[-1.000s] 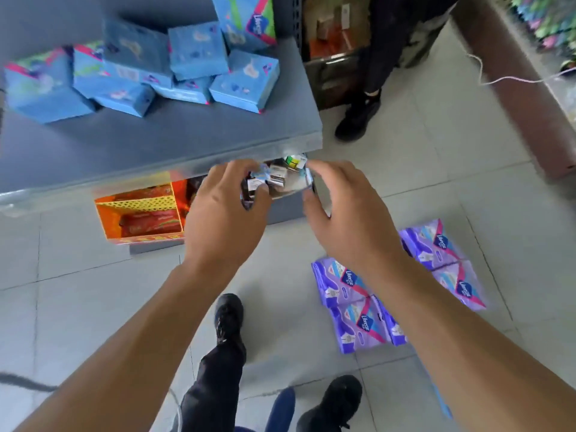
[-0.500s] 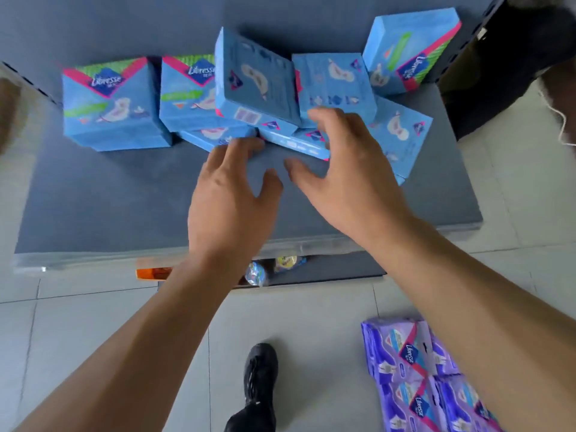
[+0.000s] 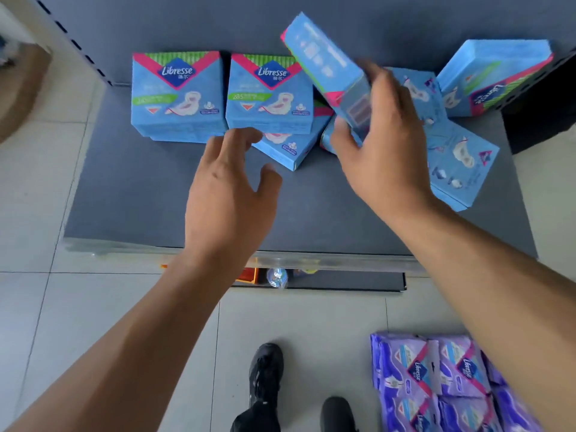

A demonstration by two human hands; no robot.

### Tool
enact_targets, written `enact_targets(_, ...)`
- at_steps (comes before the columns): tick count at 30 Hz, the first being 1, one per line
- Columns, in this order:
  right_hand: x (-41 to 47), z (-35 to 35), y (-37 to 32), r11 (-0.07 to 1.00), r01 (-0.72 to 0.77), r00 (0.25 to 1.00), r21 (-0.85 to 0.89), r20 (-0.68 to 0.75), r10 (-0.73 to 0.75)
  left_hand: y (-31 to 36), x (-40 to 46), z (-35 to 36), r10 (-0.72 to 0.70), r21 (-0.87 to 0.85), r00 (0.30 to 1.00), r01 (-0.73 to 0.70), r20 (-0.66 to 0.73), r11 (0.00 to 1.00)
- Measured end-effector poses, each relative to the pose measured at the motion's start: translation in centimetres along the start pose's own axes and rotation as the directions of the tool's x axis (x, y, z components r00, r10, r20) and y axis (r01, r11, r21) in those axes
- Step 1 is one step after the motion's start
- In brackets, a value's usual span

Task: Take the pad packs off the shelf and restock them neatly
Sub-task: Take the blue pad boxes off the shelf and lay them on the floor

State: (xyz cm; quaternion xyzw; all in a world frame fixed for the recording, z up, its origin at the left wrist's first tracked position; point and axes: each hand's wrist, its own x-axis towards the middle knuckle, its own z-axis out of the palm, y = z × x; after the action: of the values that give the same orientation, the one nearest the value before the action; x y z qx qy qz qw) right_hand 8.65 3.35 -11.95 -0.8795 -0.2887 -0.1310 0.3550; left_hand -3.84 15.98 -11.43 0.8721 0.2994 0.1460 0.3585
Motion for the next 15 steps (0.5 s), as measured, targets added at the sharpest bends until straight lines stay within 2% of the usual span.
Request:
enact_targets(2, -1.5, -2.5, -1.3, 0.933, -0.179, 0.982, 0.311, -0.003, 0.189, 0.6, -0.4, 0.0, -0.045, -0.091, 0.999, 0.048, 0.031, 0.995)
enact_targets(4, -3.5, -4.5, -2.5, 0.751, -0.308, 0.94, 0.584, 0.067, 0.334, 1.5, -1.2, 0.0, -0.106, -0.233, 0.987, 0.131, 0.118, 0.964)
enact_targets(6, -5.5, -6.1, -3.1, 0.542, -0.39, 0.887, 0.744, 0.147, 0.437, 2.7, -2.1, 0.3, -0.108, -0.401, 0.96, 0.208, 0.259, 0.892)
enact_targets(9, -8.6, -8.0, -3.5, 0.282, -0.519, 0.76, 0.807, 0.285, 0.584, 4.4, -4.0, 1.1, -0.065, -0.596, 0.863, 0.399, 0.501, 0.697)
enact_targets(11, -11.0, -9.6, -3.1, 0.237, -0.567, 0.73, 0.789, 0.348, 0.587, 5.6, -5.3, 1.5, -0.053, -0.648, 0.81, 0.505, 0.584, 0.57)
enact_targets(13, -13.4, -11.7, -1.9, 0.227, -0.62, 0.687, 0.751, 0.378, 0.621, 6.7, -6.8, 1.9, -0.019, -0.659, 0.798, 0.511, 0.602, 0.553)
enact_targets(15, -15.4, -14.6, -0.1, 0.227, -0.624, 0.644, 0.748, 0.329, 0.691, 7.9, -8.3, 2.1, 0.04, -0.63, 0.785, 0.464, 0.618, 0.623)
